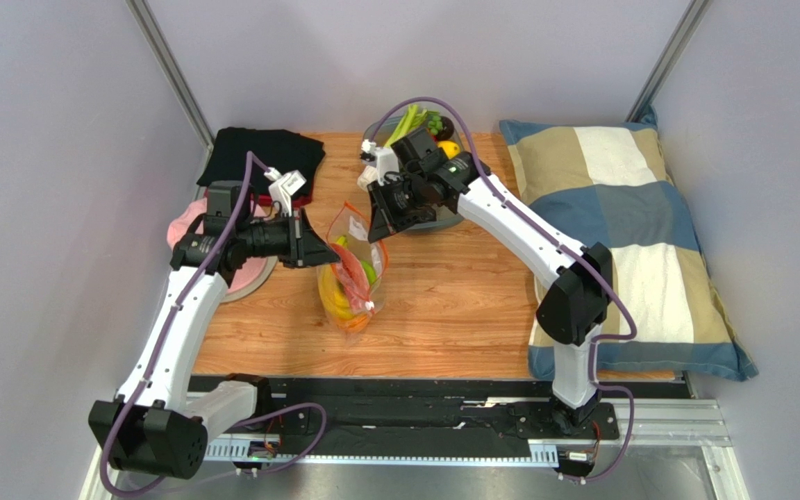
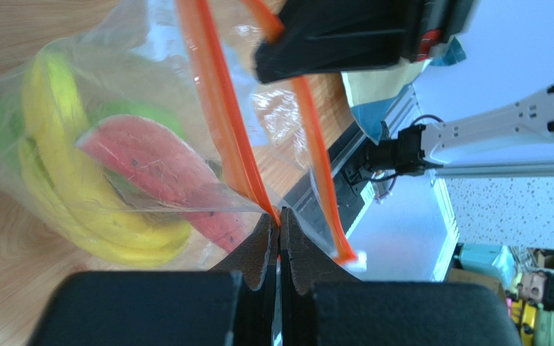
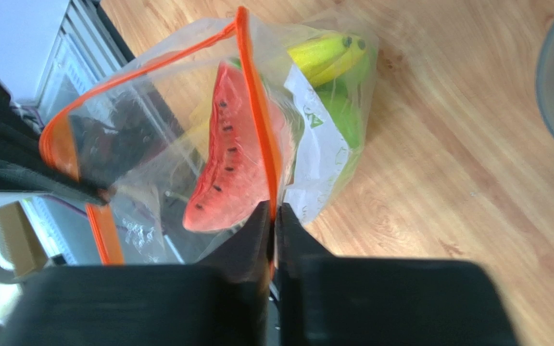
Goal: Place the food in the zip-top bag and seal the zipper
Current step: Zip the zipper food storage bag at the center of the board.
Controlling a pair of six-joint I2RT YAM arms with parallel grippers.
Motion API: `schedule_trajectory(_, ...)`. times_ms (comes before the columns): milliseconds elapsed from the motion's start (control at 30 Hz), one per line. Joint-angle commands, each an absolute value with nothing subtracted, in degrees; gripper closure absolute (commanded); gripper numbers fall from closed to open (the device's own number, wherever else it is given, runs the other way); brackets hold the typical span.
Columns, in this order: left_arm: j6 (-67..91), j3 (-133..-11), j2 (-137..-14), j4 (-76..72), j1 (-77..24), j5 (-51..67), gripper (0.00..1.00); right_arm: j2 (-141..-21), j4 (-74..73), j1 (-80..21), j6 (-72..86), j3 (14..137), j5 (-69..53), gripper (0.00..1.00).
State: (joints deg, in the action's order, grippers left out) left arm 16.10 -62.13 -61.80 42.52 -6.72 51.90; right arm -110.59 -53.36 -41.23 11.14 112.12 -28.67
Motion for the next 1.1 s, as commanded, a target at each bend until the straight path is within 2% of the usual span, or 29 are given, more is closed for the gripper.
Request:
schedule_trajectory(0, 13.1, -62.4, -57.05, 39.29, -8.7, 53.35, 0.81, -113.19, -54.67, -41.66, 2.48, 121.19, -34.43, 1.0)
schedule_trajectory(33, 9.53, -63.1, -55.74, 39.98, -8.61, 52.31, 0.59, -113.64, -54.67, -41.66, 0.2, 123.38, -35.5, 1.0)
schedule_trajectory(67, 6.8, -64.24, -55.46, 43.47, -8.44, 52.21, 0.41, -114.25, -54.93, -41.57, -1.91, 124.27, -36.64, 1.0)
schedule_trajectory(100, 3.98, -67.03, -54.76, 45.25, -8.35, 51.95, 0.28, -115.21, -55.02, -41.66, -3.06, 125.23, -38.3, 1.0)
schedule_trajectory(133, -3.27, -68.54, -54.32, 47.0, -8.35, 51.94, 0.18, -115.75, -55.19, -41.66, -3.69, 126.03, -39.1, 1.0)
schedule_trajectory(233, -17.44, -73.38, -52.56, 55.52, -8.35, 52.65, 0.01, -117.94, -55.72, -41.66, -5.45, 128.84, -43.23, 1.0)
schedule_trajectory(267, -27.41, -74.17, -52.3, 59.81, -8.35, 52.73, 0.01, -118.47, -55.64, -41.66, -5.62, 129.98, -44.03, 1.0)
schedule_trajectory(367, -43.79, -76.64, -52.73, 67.2, -8.44, 54.14, 0.01, -120.14, -55.72, -41.92, -5.63, 131.83, -45.44, 1.0)
schedule_trajectory(600, -68.32, -78.23, -56.68, 74.52, -13.7, 51.78, 0.07, -122.87, -55.28, -42.36, -5.54, 133.85, -46.67, 1.0)
schedule_trajectory(700, -77.91, -75.42, -56.87, 75.41, -15.03, 48.79, 0.07, -123.49, -55.28, -42.45, -5.45, 134.47, -46.76, 1.0)
schedule_trajectory(933, -87.09, -70.58, -60.02, 71.46, -17.92, 43.86, 0.1, -123.84, -54.41, -42.28, -4.92, 135.0, -47.46, 1.0)
schedule_trajectory(1033, -87.28, -68.56, -62.22, 68.83, -20.56, 41.05, 0.19, -124.36, -53.88, -42.45, -4.4, 135.52, -47.81, 1.0)
schedule_trajectory(1067, -87.19, -67.6, -62.92, 67.95, -21.0, 40.7, 0.29, -124.45, -53.79, -42.45, -4.31, 135.7, -47.81, 1.0)
